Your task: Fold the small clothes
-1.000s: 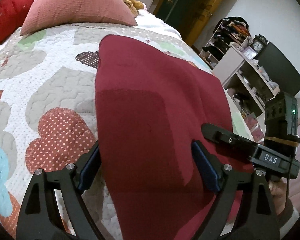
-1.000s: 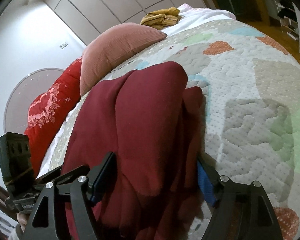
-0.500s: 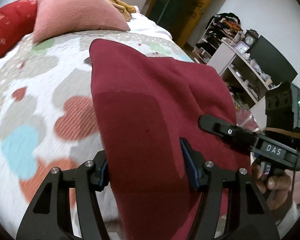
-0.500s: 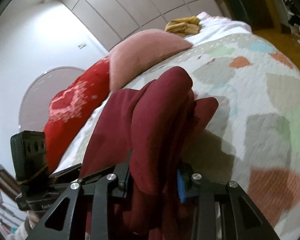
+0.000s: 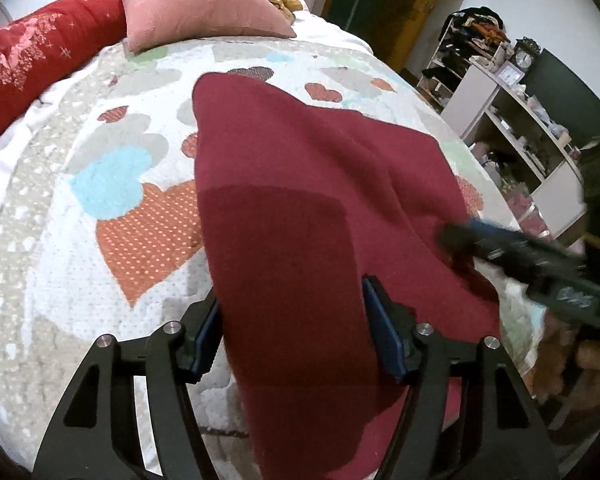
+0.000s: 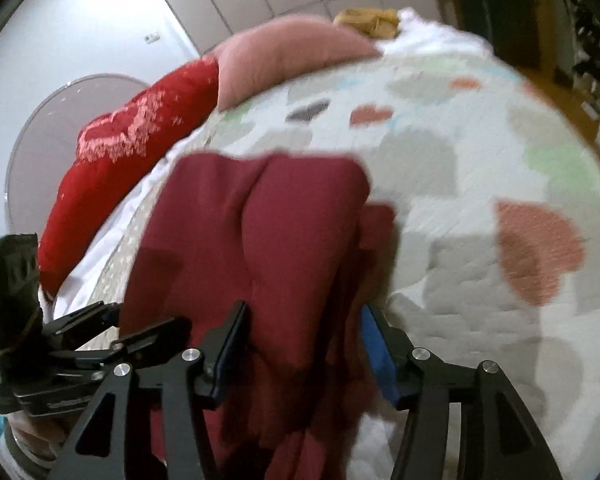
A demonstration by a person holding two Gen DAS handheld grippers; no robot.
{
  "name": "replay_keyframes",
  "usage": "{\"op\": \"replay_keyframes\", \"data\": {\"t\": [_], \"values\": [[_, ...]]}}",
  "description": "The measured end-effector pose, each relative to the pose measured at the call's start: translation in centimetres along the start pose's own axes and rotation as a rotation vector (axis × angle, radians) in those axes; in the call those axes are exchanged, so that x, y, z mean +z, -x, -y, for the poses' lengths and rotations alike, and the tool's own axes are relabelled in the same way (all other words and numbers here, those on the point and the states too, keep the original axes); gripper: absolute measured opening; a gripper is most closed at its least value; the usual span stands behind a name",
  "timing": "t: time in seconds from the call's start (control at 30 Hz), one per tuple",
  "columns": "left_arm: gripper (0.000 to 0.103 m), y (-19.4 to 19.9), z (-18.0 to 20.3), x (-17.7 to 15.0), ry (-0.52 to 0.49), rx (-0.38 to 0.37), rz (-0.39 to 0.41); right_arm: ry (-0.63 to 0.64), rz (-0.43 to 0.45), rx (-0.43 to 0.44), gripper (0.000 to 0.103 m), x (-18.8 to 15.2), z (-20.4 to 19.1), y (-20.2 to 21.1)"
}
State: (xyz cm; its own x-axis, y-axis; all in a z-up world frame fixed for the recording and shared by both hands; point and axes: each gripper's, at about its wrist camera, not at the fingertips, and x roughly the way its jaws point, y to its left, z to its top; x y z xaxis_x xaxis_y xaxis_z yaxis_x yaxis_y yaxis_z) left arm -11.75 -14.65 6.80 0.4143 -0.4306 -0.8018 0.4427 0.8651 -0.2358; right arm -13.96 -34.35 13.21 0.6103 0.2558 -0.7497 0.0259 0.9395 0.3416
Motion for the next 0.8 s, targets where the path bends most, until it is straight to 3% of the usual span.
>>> {"op": "replay_keyframes", "data": {"t": [0.13, 0.27, 0.4, 0.6, 0.8], "values": [[0.066, 1.2, 0.1, 0.0, 0.006, 0.046, 0.027, 0.071, 0.091, -0.011, 0.054, 0.5, -1.1, 3.8], [0.066, 2.9, 0.5, 0.1, -0.023, 0.135, 0.103, 0.166, 0.132, -0.017, 0.046, 0.1, -3.8, 5.3], [0.066, 3.3, 0.2, 0.4, -0.009, 0.145, 0.110, 0.182, 0.102, -0.002, 0.046, -0.4, -4.8, 4.1], [0.066, 1.5, -0.1, 0.5, -0.005, 0.174, 0.099, 0.225, 0.058, -0.111, 0.046, -1.2, -5.4, 0.9], [0.067, -0.2, -0.7, 0.7, 0.024, 0.148, 0.089, 0.222, -0.014, -0.178, 0.046, -1.8, -4.2, -2.0]]}}
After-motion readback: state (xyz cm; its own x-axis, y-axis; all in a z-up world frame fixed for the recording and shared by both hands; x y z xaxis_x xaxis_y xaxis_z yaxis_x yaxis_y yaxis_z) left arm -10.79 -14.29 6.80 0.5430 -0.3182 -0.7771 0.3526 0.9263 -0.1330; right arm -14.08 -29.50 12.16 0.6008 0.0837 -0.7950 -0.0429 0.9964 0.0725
